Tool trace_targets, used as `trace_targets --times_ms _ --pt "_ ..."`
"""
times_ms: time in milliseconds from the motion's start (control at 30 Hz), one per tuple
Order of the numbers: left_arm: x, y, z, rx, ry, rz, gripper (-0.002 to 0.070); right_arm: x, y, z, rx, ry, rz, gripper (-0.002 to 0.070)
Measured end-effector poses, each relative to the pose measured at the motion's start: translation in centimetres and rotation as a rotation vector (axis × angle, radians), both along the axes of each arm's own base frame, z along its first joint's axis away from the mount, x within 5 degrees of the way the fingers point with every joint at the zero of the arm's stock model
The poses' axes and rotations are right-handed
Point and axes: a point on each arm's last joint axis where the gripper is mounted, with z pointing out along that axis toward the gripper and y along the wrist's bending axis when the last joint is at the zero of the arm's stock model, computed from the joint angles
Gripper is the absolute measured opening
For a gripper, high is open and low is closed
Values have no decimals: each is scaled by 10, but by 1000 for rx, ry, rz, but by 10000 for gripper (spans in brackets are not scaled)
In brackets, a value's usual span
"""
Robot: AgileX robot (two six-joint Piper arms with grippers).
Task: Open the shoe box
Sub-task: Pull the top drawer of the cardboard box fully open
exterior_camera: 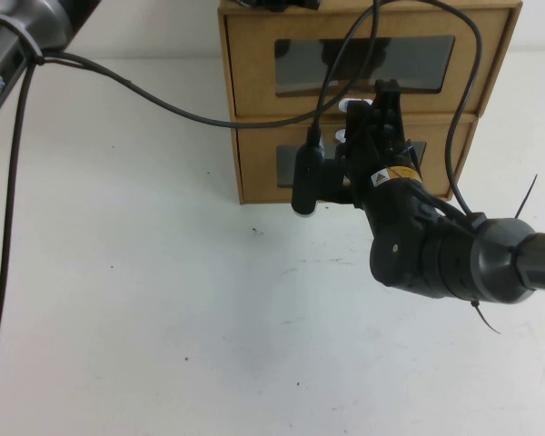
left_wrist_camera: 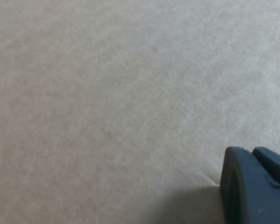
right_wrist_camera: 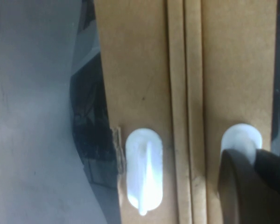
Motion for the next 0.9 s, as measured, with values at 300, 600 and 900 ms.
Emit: trace_targets --times_ms 300,600,900 --pt "0 0 0 0 0 0 -3 -1 1 1 6 -6 -15 2" --pt "0 0 0 2 3 -2 -3 -8 6 0 -13 -1 -52 1" --pt "-1 0 -1 2 12 -9 -3 -17 9 2 -17 9 -57 1"
